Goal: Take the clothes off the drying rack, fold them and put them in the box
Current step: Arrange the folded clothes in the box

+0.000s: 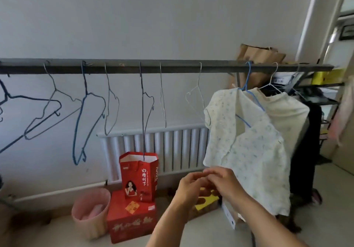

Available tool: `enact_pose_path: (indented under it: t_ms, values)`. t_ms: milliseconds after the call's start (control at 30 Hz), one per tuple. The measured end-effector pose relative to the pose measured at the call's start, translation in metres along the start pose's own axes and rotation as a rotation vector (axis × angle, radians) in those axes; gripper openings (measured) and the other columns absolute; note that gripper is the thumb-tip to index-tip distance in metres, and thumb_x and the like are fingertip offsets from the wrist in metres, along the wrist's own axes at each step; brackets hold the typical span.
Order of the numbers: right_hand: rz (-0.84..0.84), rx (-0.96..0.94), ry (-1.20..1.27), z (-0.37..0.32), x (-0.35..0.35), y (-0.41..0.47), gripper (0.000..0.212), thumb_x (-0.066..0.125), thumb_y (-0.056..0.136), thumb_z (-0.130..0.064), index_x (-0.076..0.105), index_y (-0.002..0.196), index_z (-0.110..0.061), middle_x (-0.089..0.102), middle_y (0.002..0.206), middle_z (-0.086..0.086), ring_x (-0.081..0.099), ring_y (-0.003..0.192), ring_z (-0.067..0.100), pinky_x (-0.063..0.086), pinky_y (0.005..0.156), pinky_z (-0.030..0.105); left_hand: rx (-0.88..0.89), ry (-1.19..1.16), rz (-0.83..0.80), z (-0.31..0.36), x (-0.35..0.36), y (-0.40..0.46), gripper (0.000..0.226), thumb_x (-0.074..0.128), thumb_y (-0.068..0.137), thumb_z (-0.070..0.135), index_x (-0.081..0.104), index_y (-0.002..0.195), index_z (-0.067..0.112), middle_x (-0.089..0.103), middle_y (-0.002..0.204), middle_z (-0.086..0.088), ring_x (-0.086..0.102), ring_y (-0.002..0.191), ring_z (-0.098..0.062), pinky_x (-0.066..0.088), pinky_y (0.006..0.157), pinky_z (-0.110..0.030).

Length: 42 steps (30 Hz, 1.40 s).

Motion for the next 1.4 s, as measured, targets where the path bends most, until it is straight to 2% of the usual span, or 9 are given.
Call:
enact_pose_path:
  t_ms: [133,267,400,467,567,900,1067,1300,1400]
  values:
    - [0.118,-0.102,-0.017,-0.024,-0.051,0.026,0.027,0.047,0.094,-0.004,0.069,0.104,-0.016,0.07,0.097,0.008,0.067,0.085,0.018,0.052,0.065,0.025,0.071,0.02,-0.034,0.042,0.042,0.026,0.023,0.057,0.096,0.02,0.06,0.119,0.018,0.074,0.099,-0.009,0.074,0.083,-0.021,0.054,0.074,-0.033]
    - [0.412,-0.267,-0.156,-0.055,-0.107,0.051,0.028,0.048,0.096,-0.008,0.064,0.118,-0.017,0.063,0.121,0.004,0.058,0.115,0.022,0.049,0.097,0.038,0.138,0.023,-0.054,0.086,0.072,0.053,0.028,0.057,0.097,0.018,0.056,0.126,0.018,0.072,0.103,-0.006,0.071,0.079,-0.018,0.056,0.083,-0.037]
    - [0.804,-0.236,-0.572,-0.079,-0.165,0.069,0.055,0.053,0.091,-0.012,0.038,0.143,-0.021,0.034,0.147,0.009,0.032,0.133,0.032,0.032,0.101,0.048,0.194,0.067,-0.069,0.111,0.086,0.065,0.027,0.056,0.098,0.019,0.056,0.125,0.018,0.071,0.104,-0.003,0.072,0.084,-0.019,0.058,0.081,-0.034]
    - [0.662,0.012,-0.629,-0.072,-0.177,0.088,0.063,0.052,0.093,-0.02,0.02,0.148,-0.017,0.028,0.148,0.015,0.031,0.133,0.036,0.031,0.102,0.05,0.214,0.084,-0.073,0.115,0.087,0.067,0.026,0.055,0.099,0.02,0.056,0.125,0.019,0.071,0.104,-0.002,0.073,0.086,-0.019,0.059,0.081,-0.033]
    - [0.486,0.173,-0.487,-0.056,-0.181,0.106,0.048,0.047,0.095,-0.018,0.031,0.14,-0.009,0.041,0.14,0.017,0.045,0.124,0.038,0.039,0.096,0.044,0.217,0.086,-0.069,0.112,0.082,0.068,0.024,0.053,0.1,0.02,0.057,0.124,0.018,0.071,0.104,-0.002,0.072,0.087,-0.018,0.058,0.082,-0.033]
    - [0.761,-0.224,-0.35,-0.073,-0.212,0.095,0.018,0.037,0.1,-0.013,0.054,0.098,-0.006,0.057,0.111,0.02,0.052,0.102,0.039,0.031,0.073,0.036,0.244,0.154,-0.021,0.097,0.068,0.072,0.022,0.051,0.102,0.019,0.059,0.121,0.015,0.072,0.102,-0.004,0.07,0.089,-0.02,0.058,0.082,-0.034]
    - [0.697,-0.338,-0.421,-0.042,-0.242,0.074,0.037,0.044,0.099,-0.024,0.039,0.062,-0.016,0.053,0.068,0.009,0.049,0.072,0.034,0.037,0.063,0.04,0.373,0.313,0.014,0.106,0.078,0.073,0.032,0.05,0.102,0.018,0.055,0.134,0.014,0.063,0.126,-0.001,0.059,0.117,-0.018,0.046,0.091,-0.025]
    - [0.476,-0.447,-0.447,-0.012,-0.271,0.028,0.04,0.048,0.097,-0.033,0.043,0.057,-0.034,0.041,0.05,-0.011,0.038,0.054,0.016,0.029,0.057,0.035,0.648,0.7,0.225,0.102,0.075,0.087,0.063,0.037,0.102,0.044,0.009,0.156,0.027,0.006,0.165,0.006,0.0,0.152,-0.014,0.005,0.124,-0.041]
    - [0.428,-0.492,-0.403,-0.012,-0.278,0.015,0.039,0.044,0.087,-0.052,0.039,0.057,-0.026,0.037,0.051,-0.008,0.037,0.055,0.016,0.031,0.057,0.039,0.724,0.776,0.355,0.097,0.067,0.085,0.055,0.042,0.1,0.049,0.03,0.151,0.034,0.032,0.156,0.01,0.02,0.147,-0.014,0.015,0.12,-0.037]
Point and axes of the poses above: each hand's wrist, its own y-axis towards the middle knuckle, its own x-axis out of the palm, z = x × y, the point moved 5 cm from there along y, towards the middle knuckle
